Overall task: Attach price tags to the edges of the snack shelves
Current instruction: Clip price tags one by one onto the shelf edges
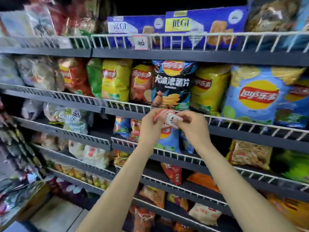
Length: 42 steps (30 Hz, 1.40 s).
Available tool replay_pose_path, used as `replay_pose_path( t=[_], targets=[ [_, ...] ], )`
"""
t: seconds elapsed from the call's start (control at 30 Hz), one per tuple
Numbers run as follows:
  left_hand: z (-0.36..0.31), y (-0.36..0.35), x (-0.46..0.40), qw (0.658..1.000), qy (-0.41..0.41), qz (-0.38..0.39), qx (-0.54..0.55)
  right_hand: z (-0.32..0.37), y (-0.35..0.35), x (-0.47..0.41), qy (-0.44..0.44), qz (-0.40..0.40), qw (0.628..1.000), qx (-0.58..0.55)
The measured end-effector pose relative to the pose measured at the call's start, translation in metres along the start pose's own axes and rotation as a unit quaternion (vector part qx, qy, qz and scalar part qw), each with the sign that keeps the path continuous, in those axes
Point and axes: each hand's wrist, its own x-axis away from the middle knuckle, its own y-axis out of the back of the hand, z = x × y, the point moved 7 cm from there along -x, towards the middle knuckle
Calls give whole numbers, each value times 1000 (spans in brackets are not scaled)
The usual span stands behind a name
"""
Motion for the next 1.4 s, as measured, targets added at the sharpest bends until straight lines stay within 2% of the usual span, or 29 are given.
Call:
replay_pose_path(
  t=[0.27, 0.57, 0.87, 1.0, 1.17, 1.4],
  targets=[
    [42, 130, -56, 998, 14, 42, -41, 47, -130, -23, -32, -19, 999, 10],
    [84, 205, -96, 997, 34, 2, -66, 62, -212, -55, -30, -2, 998, 47],
    [109, 242, -133, 983, 1, -30, -181, 48, -233, -92, -33, -57, 995, 69],
    [110, 247, -139, 980, -23, -39, -194, 58, -250, -102, -2, -41, 992, 121],
    [111, 252, -146, 980, -32, -51, -187, 64, -262, -112, 27, -57, 983, 172],
    [117, 259, -148, 985, -59, 16, -163, 76, -270, -112, 16, -107, 971, 213]
  ],
)
